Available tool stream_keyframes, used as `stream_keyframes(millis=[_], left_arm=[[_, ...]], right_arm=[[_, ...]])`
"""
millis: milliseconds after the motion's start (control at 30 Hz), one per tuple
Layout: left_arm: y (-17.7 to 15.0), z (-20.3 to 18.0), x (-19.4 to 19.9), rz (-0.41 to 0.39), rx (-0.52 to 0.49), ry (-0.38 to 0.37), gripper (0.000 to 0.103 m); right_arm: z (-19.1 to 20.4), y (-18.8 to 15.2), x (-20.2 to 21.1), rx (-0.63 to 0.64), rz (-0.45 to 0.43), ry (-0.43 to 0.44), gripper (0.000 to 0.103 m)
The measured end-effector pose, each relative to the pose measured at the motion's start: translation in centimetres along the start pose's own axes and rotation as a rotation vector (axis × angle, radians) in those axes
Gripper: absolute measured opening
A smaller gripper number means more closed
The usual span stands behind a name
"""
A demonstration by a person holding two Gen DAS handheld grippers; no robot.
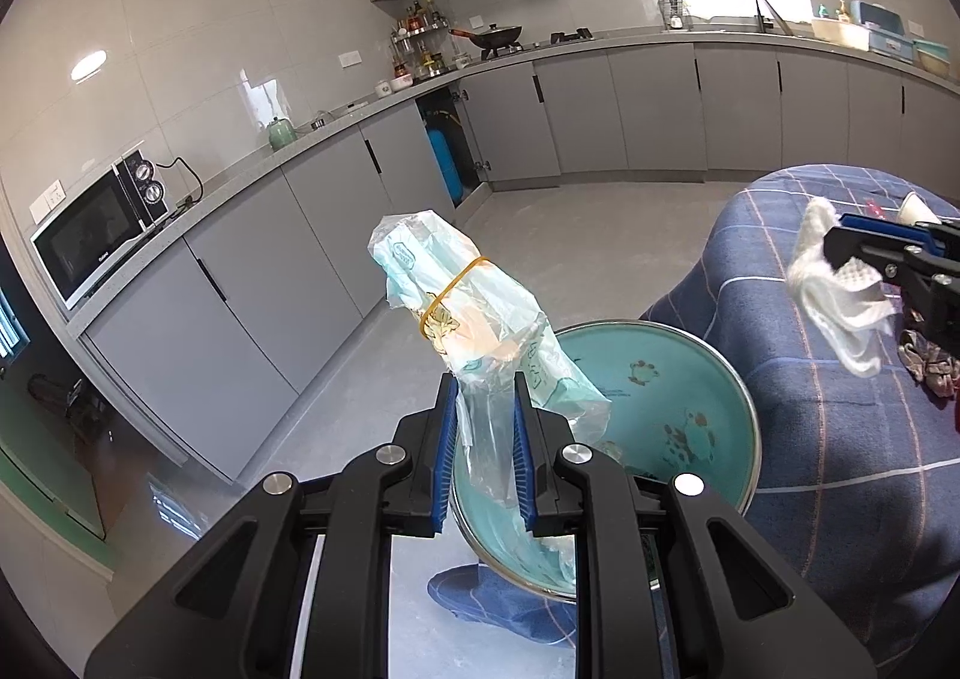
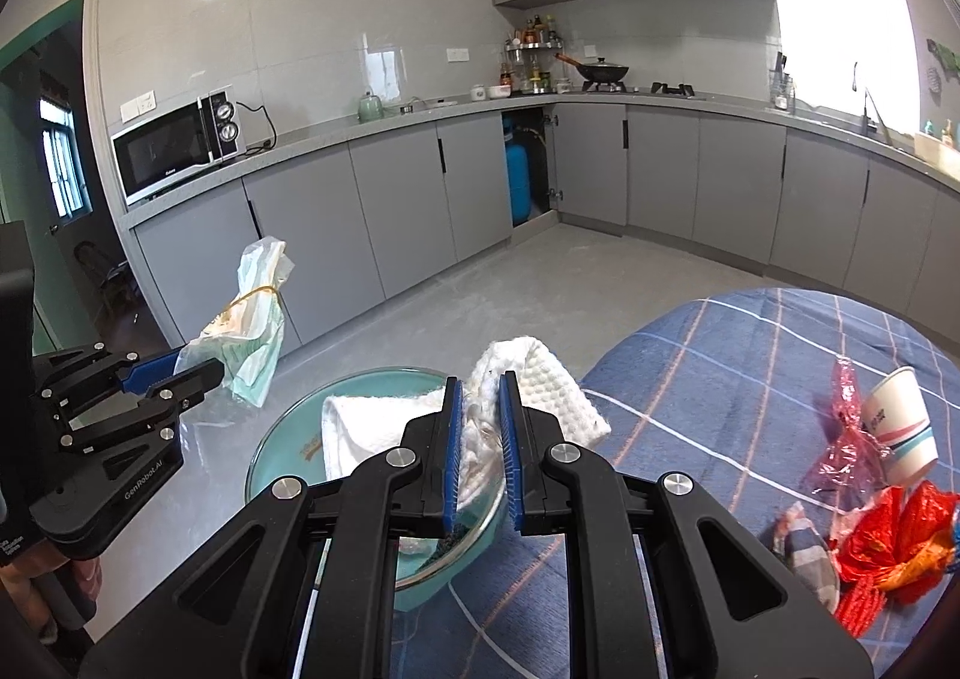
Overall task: Collect trash
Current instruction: 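Carry the green bag and white cloth to the blue bucket and release both, then grasp the red mesh net with the left tool while the right tool grasps the purple wrapper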
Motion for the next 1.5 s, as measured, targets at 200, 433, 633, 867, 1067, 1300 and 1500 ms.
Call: stream_keyframes(millis=[200, 433, 633, 867, 1067, 1300, 1500], left_arm=[[-0.5, -0.2, -0.2, 0.009, 0.008, -0.019, 0.018], [-0.8, 0.4, -0.8, 0.019, 0.015, -0.014, 0.018], [-0.8, 0.5, -1.2, 0.027, 0.017, -0.017, 0.020], [-1.0, 0.4, -1.5, 0.031, 0.013, -0.020, 0.021], [-1.5, 0.1, -1.6, 0.036, 0.011, -0.023, 0.036], [-1.6, 0.0, -1.3, 0.036, 0.006, -0.009, 0.061], [-1.3, 0.1, -0.3, 0.017, 0.012, 0.012, 0.074]], right_arm=[[1.3, -0.4, -1.4, 0.014, 0.017, 0.019, 0.013], [2.5, -0.6, -2.4, 0.030, 0.029, 0.040, 0.013], [2.3, -1.0, -3.0, 0.030, 0.045, 0.043, 0.013], [3.2, -1.7, -3.9, 0.045, 0.071, 0.065, 0.019], [3.6, -2.6, -4.5, 0.060, 0.088, 0.069, 0.038], [2.3, -2.5, -3.9, 0.046, 0.085, 0.032, 0.061], [1.0, -2.3, -2.1, 0.046, 0.096, -0.024, 0.064]])
Point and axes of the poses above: each gripper's, at about its wrist camera, not at the fingertips, and x roughly against the way its jaws point, z to its left, y to its top, the point moved 7 cm from there along -x, roughly the way its jaws point, and after that the axes turned 11 degrees about -z, right-handed, at the moved point
